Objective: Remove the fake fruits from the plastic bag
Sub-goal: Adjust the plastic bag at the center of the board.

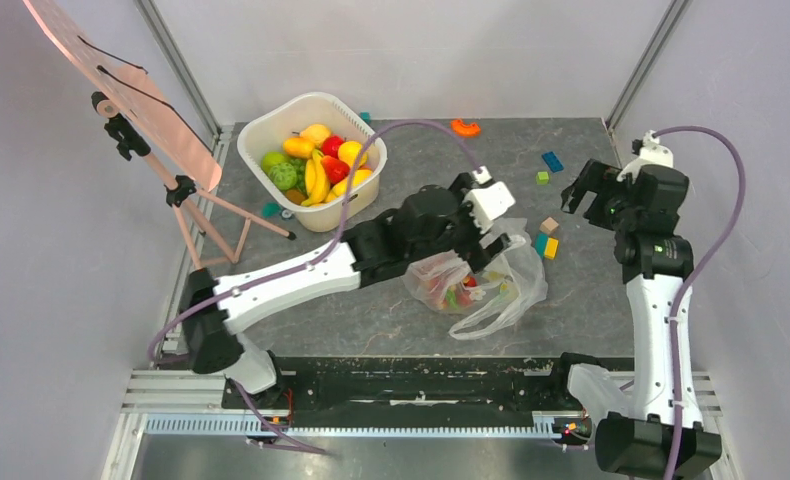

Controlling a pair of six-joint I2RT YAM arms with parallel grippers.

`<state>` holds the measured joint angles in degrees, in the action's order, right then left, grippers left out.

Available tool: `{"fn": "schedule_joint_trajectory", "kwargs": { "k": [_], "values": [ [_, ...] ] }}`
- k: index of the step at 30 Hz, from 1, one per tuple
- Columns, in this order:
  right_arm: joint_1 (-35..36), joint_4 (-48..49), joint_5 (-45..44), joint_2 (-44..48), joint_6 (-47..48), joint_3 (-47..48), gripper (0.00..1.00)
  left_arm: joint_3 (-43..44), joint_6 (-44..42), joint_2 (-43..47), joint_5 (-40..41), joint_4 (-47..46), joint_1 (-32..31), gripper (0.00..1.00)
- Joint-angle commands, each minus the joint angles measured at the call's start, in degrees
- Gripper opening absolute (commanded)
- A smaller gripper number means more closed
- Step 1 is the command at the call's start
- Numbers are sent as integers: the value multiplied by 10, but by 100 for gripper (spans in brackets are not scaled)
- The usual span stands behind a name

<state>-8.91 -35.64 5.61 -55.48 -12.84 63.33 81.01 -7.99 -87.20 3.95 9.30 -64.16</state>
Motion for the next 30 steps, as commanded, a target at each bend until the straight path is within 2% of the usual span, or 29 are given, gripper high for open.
{"fn": "schedule_joint_trajectory", "kwargs": {
  "k": [1,5,14,19,22,25,26,28,30],
  "values": [
    [-57,34,111,31,-6,-10,98,80,-62,-84,-27,33,-6,100],
    [-105,42,149,40,-9,-23,98,134,-90,-150,-24,74,-6,100],
    [-116,65,174,51,-16,-58,98,222,-121,-250,-24,123,-6,100],
    [-116,72,175,58,-16,-68,98,238,-129,-295,17,134,-6,97],
    [-116,75,178,60,-15,-72,97,240,-125,-306,46,135,-5,69],
    [-116,78,180,63,-15,-77,97,241,-120,-313,70,137,-6,48],
    [-116,79,180,64,-16,-78,98,244,-118,-314,74,141,-5,38],
    [-116,79,181,66,-15,-80,97,251,-109,-311,77,157,-4,3],
    [-116,82,184,70,-13,-81,97,260,-96,-297,74,177,-5,2]
  ]
}}
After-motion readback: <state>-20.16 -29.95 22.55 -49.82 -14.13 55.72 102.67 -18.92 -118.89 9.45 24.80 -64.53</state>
